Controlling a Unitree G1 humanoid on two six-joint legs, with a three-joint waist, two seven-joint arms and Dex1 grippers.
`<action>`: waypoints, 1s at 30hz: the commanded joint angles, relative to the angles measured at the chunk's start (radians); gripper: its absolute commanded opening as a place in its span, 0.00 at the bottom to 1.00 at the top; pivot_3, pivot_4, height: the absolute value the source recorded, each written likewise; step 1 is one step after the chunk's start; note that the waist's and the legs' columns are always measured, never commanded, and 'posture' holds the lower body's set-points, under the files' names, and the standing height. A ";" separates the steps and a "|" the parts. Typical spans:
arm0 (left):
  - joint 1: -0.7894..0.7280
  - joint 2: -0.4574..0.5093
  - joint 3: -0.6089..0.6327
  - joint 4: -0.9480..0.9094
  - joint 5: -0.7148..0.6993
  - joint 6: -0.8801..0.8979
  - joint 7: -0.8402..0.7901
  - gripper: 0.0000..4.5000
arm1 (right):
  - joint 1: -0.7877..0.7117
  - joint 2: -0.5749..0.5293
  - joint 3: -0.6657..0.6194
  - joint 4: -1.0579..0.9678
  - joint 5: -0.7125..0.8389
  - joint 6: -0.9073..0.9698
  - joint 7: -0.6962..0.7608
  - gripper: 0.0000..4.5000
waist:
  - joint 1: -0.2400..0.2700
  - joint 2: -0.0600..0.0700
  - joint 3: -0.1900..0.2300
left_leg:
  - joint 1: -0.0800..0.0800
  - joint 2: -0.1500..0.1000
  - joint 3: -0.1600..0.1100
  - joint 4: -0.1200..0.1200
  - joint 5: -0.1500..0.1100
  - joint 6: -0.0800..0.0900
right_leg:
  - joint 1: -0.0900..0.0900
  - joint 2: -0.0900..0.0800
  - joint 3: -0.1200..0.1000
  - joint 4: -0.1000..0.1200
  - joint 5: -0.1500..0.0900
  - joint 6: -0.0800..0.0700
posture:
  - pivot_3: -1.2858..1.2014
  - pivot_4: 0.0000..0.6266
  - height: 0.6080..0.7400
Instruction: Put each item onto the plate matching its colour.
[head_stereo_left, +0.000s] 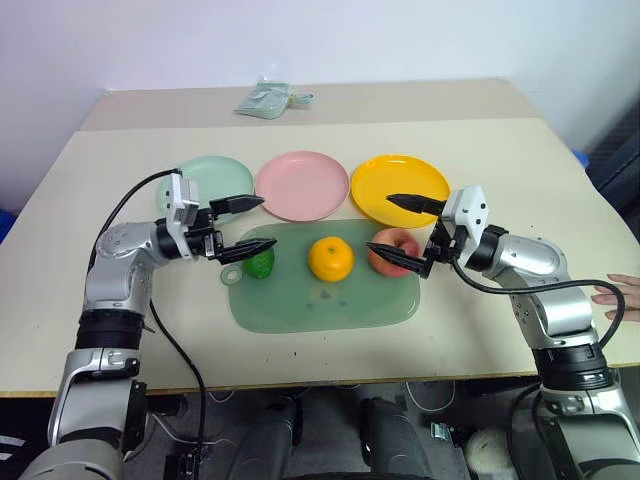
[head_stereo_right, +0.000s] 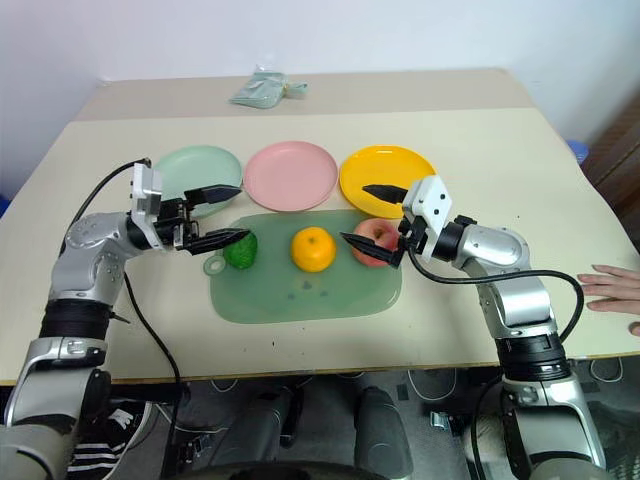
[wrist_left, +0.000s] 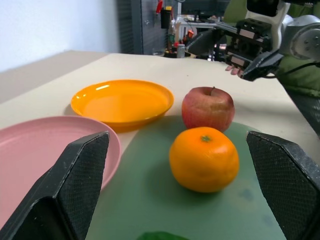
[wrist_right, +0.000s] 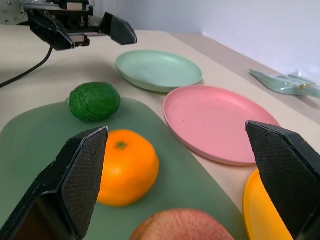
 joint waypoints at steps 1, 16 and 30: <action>0.005 0.015 0.030 -0.045 -0.023 0.000 0.009 1.00 | -0.024 0.011 0.001 -0.006 0.002 -0.020 0.006 1.00 | 0.001 0.000 0.000 | 0.000 0.000 0.000 0.000 0.000 0.000 | 0.000 0.000 0.000 0.000 0.000 0.000 | 0.52 0.24 1.00; -0.011 -0.036 0.015 -0.060 -0.026 -0.012 0.071 1.00 | -0.024 -0.038 -0.043 0.007 0.002 -0.026 0.037 1.00 | 0.003 0.000 0.000 | 0.000 0.000 0.000 0.000 0.000 0.000 | 0.000 0.000 0.000 0.000 0.000 0.000 | 0.52 0.24 1.00; -0.051 0.027 0.004 0.035 -0.026 0.030 -0.040 1.00 | 0.004 -0.029 -0.047 -0.039 0.023 -0.010 0.018 1.00 | 0.002 0.000 0.000 | 0.000 0.000 0.000 0.000 0.000 0.000 | 0.000 0.000 0.000 0.000 0.000 0.000 | 0.52 0.24 1.00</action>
